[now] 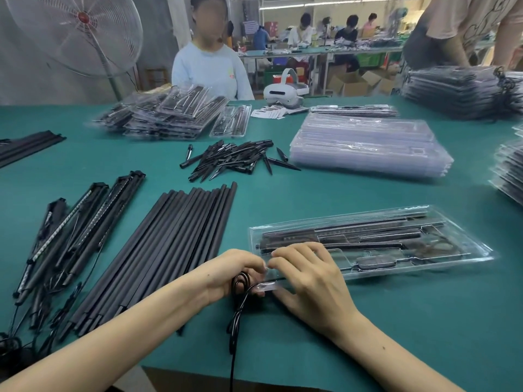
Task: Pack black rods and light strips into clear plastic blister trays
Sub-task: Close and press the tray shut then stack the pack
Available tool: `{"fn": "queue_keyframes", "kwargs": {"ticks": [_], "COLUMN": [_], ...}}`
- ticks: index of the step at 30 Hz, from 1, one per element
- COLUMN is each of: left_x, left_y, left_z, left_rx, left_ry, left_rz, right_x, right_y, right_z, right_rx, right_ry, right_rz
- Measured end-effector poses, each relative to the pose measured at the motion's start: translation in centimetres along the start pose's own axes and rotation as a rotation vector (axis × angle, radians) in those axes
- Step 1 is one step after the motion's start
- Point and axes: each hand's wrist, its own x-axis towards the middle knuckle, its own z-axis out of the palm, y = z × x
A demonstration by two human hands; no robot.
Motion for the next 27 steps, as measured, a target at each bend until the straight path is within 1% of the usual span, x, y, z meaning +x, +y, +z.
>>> {"fn": "queue_keyframes", "kwargs": {"ticks": [3, 6, 9, 12, 15, 18, 21, 23, 27], "left_x": [0.1, 0.1, 0.2, 0.0, -0.5, -0.8, -0.8, -0.9, -1.1], "left_y": [0.1, 0.1, 0.0, -0.1, 0.1, 0.1, -0.1, -0.3, -0.4], "left_z": [0.0, 0.0, 0.2, 0.2, -0.4, -1.3, -1.7, -1.7, -1.9], "left_rx": [0.018, 0.024, 0.062, 0.042, -0.013, -0.085, -0.201, -0.221, -0.201], "left_ry": [0.004, 0.016, 0.049, 0.039, -0.061, -0.107, -0.111, -0.117, -0.129], "left_rz": [-0.01, -0.017, 0.007, 0.01, -0.047, -0.057, -0.016, -0.005, 0.005], "right_x": [0.0, -0.1, -0.2, -0.2, -0.1, -0.1, -0.1, -0.2, -0.1], "right_y": [-0.1, -0.1, -0.1, -0.1, 0.0, 0.1, 0.2, 0.3, 0.2], "right_z": [0.2, 0.2, 0.1, 0.1, 0.0, 0.1, -0.1, -0.2, -0.6], "right_rx": [-0.012, -0.028, -0.043, -0.033, -0.018, 0.018, 0.062, 0.101, 0.152], "right_ry": [0.007, 0.028, 0.022, 0.008, -0.018, -0.033, -0.036, -0.061, -0.152], "right_rz": [0.032, 0.107, 0.153, 0.137, 0.12, 0.101, 0.029, -0.003, 0.035]}}
